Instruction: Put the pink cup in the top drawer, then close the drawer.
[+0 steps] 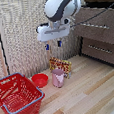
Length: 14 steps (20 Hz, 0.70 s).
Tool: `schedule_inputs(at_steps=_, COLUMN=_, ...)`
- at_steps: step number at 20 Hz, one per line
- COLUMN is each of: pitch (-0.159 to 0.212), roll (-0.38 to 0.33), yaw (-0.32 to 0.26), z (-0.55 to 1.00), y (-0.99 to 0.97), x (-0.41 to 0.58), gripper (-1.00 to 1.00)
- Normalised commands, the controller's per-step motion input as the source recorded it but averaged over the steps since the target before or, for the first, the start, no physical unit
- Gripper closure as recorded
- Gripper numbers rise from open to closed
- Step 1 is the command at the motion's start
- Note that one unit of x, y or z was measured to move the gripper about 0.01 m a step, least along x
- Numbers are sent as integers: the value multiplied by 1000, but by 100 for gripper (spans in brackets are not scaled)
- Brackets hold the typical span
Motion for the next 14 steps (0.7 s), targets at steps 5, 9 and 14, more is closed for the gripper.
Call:
schedule_inputs(at_steps=5, pitch=36, roll=0, yaw=-88, z=-311, y=-68, x=-245, gripper=-100)
schedule_inputs(at_steps=9, pitch=38, roll=0, yaw=-85, z=-354, y=-47, x=-253, gripper=-100)
schedule_inputs(at_steps=14, pitch=35, roll=0, yaw=-53, z=-366, y=-94, x=-124, gripper=-100)
